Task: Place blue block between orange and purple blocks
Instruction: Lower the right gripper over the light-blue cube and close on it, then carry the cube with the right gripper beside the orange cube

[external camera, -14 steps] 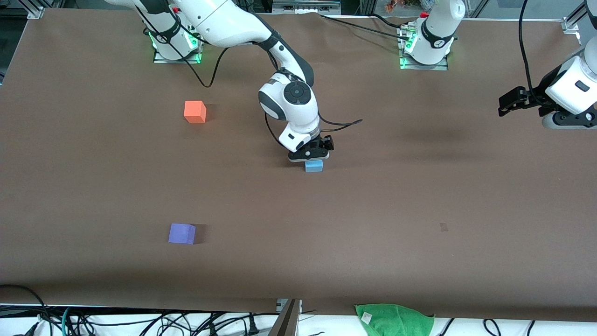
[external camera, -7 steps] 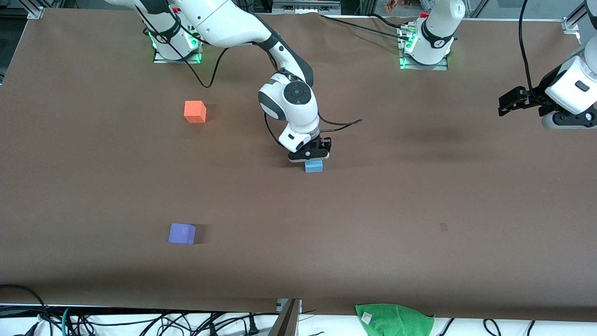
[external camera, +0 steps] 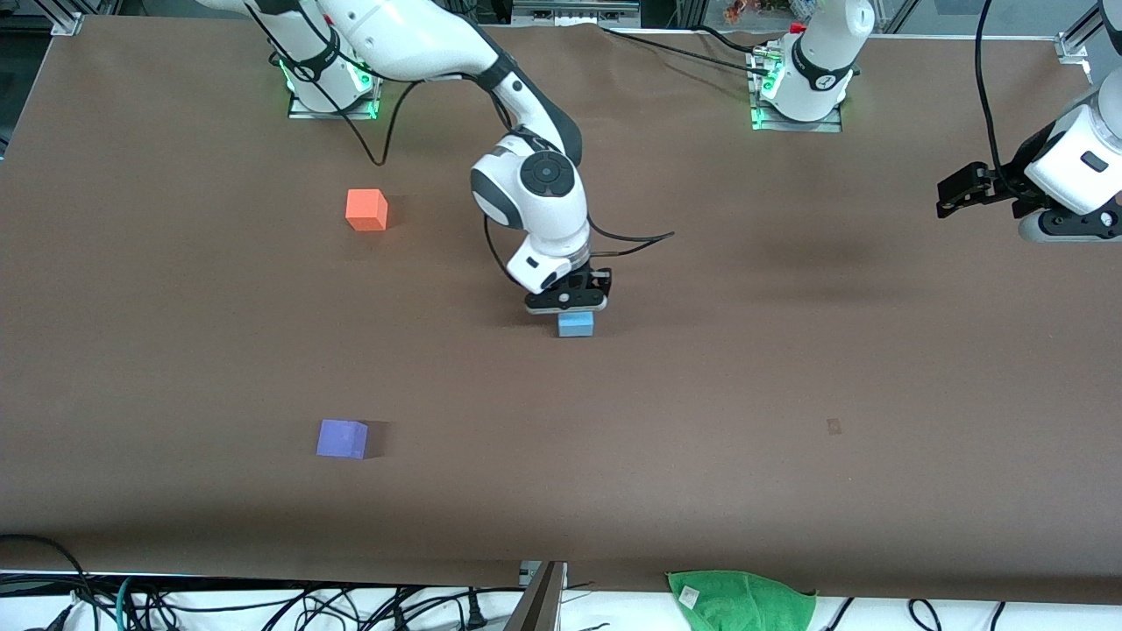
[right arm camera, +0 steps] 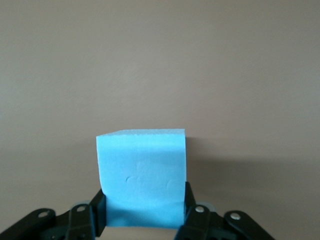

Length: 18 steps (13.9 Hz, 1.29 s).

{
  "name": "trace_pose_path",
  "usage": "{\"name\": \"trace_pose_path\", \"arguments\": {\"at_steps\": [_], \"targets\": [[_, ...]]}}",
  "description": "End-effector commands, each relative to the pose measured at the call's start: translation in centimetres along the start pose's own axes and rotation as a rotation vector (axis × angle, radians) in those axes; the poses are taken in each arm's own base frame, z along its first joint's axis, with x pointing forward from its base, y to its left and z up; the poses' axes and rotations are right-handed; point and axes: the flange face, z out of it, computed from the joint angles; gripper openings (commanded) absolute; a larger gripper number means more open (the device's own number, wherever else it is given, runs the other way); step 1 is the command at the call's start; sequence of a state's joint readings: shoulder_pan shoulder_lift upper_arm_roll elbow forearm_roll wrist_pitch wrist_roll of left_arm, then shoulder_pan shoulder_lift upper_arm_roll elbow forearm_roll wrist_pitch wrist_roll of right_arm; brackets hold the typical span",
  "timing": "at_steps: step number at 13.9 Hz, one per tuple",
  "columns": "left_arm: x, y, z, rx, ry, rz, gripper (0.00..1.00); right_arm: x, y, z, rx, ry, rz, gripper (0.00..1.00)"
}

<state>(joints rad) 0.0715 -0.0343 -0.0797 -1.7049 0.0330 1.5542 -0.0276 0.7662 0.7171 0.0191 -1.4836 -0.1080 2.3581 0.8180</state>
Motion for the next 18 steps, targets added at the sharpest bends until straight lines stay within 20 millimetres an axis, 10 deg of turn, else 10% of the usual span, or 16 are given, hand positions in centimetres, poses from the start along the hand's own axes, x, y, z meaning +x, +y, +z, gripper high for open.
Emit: {"name": "trace_pose_path", "arguments": {"at_steps": [1, 8, 12, 18], "targets": [[0.1, 0.1, -0.6, -0.004, -0.005, 0.002, 1.0, 2.7, 4.4, -4.1, -0.062, -0.044, -0.042, 0.36], [0.1, 0.1, -0.6, -0.006, -0.003, 0.002, 1.0, 7.6, 20.0, -10.2, -0.083, -0.257, -0.034, 0.36], [0.1, 0.1, -0.6, -0.006, -0.005, 0.002, 1.0, 6.5, 29.9, -9.7, -0.103, -0.281, -0.035, 0.36], [0.1, 0.1, -0.6, -0.004, -0.003, 0.002, 1.0, 5.1, 38.3, -6.9, -0.019, -0.311, -0.007, 0.36]]}}
